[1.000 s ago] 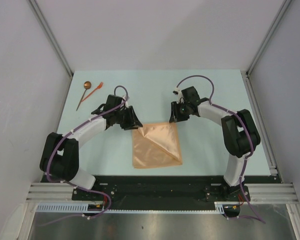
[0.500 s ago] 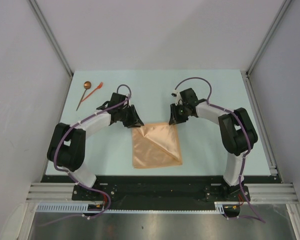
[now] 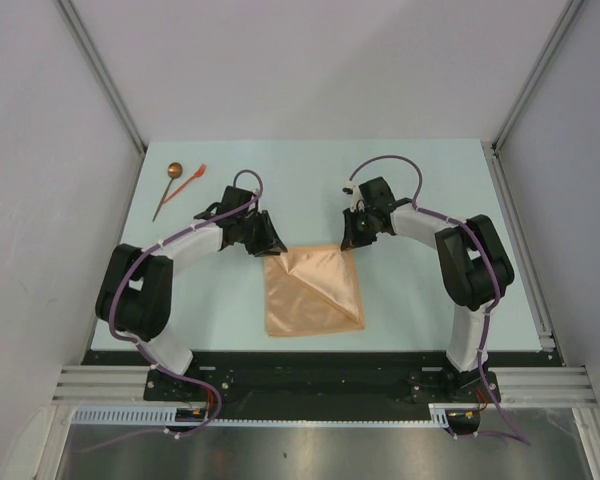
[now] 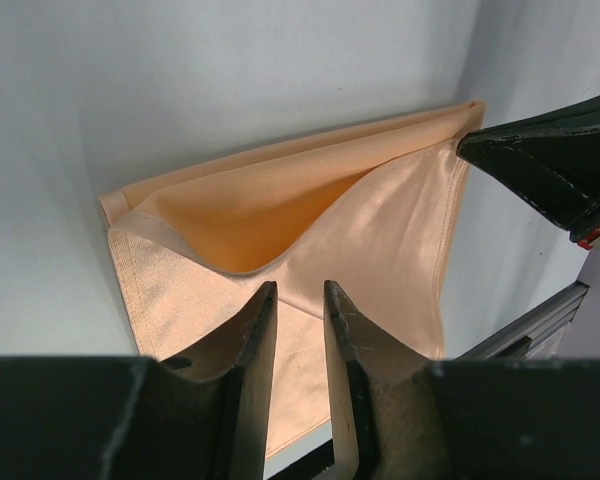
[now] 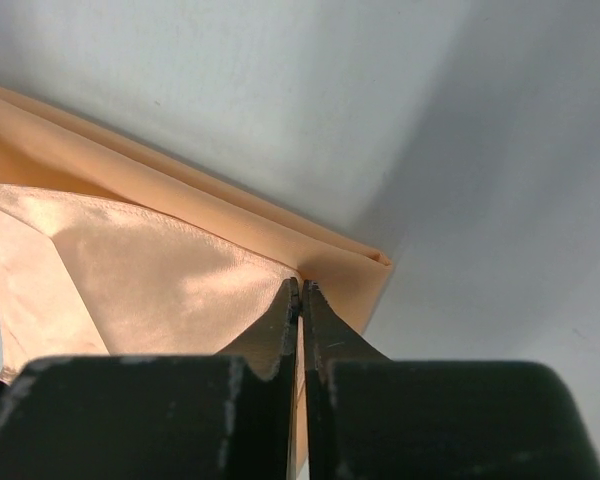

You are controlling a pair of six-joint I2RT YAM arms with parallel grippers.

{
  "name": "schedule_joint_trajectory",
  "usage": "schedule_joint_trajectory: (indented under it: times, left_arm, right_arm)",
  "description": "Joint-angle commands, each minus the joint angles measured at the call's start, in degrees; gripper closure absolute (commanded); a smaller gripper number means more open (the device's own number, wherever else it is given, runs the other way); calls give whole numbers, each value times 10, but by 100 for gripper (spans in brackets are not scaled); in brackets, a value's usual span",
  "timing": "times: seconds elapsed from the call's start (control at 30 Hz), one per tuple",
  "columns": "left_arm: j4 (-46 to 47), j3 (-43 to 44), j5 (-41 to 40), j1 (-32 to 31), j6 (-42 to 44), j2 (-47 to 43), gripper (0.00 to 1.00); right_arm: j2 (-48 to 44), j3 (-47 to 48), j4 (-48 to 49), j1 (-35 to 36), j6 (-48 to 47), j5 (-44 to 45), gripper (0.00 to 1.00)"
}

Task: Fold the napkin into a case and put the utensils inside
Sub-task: Fold the top corner of the square-folded napkin at the center of the board.

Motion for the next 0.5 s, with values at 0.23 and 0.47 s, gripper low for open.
schedule_joint_trajectory:
  times: [0.23, 0.47]
  left_arm:
    - [8, 29, -36, -1, -4, 18, 71]
    - [9, 38, -64, 5, -11, 45, 72]
  right_arm:
    - [-33, 9, 7, -2, 3, 20, 100]
    - [-39, 3, 13, -11, 8, 20, 100]
